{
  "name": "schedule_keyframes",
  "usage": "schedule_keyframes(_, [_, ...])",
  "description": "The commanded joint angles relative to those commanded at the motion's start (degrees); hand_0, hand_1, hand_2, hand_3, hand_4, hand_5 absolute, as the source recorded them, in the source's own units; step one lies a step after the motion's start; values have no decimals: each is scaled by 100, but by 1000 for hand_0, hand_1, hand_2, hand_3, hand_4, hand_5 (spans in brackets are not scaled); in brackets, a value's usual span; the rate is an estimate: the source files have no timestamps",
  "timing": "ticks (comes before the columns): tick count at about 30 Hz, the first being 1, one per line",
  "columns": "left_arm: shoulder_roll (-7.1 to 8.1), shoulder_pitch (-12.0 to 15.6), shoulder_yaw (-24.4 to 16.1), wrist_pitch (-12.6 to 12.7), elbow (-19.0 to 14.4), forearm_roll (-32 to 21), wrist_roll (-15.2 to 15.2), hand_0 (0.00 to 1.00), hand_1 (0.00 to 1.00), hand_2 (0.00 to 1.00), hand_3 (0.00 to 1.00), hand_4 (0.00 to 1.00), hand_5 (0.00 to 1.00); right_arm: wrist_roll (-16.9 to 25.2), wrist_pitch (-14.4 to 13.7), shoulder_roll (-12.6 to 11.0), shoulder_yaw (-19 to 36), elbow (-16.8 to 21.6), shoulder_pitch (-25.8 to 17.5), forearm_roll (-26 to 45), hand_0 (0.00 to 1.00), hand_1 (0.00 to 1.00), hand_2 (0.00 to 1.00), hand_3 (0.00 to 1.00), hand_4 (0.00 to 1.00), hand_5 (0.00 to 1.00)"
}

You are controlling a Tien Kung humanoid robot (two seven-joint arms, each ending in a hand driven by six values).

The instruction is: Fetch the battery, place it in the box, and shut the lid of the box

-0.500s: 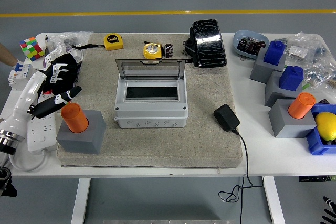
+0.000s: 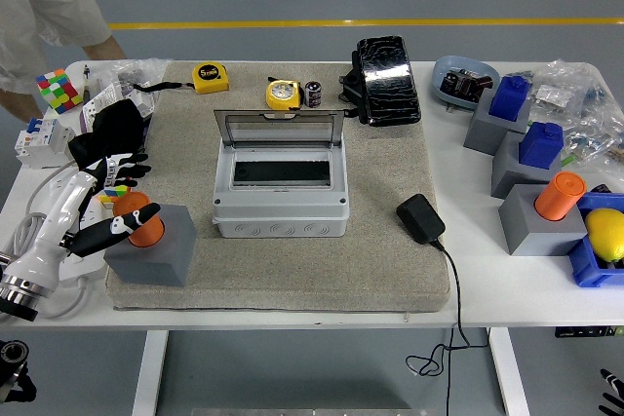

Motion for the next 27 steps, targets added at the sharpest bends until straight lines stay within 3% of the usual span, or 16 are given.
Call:
schedule_keyframes(4, [-27,-27,100,17,6,-44,-42,531,694,741,799,998,346,-7,-4,-4,27,0,-4,4,663,671,677,556,964,472])
schedule_keyframes(5, [-40,-34,112,23,10,-46,-50,418,602,654,756,998,164,-9,-6,-4,38,0,-6,4,664,671,677,556,963,470])
schedule_keyframes(10, [-127,-82,155,94,48,-102,-154,418,602,654,756,998,164,-15,0,1,76,-4,-12,2,664,671,677,556,963,470])
schedule_keyframes(11, [-146,-92,162,110,60,-117,-178,371,483,541,680,998,2,-14,0,1,81,-4,-13,2,666,670,677,555,963,469])
schedule_keyframes(16, [-314,-178,227,222,202,-227,-311,371,483,541,680,998,2,-5,-3,5,83,-3,-2,14,666,670,677,555,963,469])
schedule_keyframes(17, [-339,-194,252,245,224,-264,-348,382,446,468,653,998,2,-3,-5,5,81,-1,0,19,666,671,677,555,962,468])
schedule_keyframes(27, [-498,-294,403,243,334,-644,-507,378,434,461,643,998,2,-1,0,6,71,1,5,27,666,670,676,554,961,468])
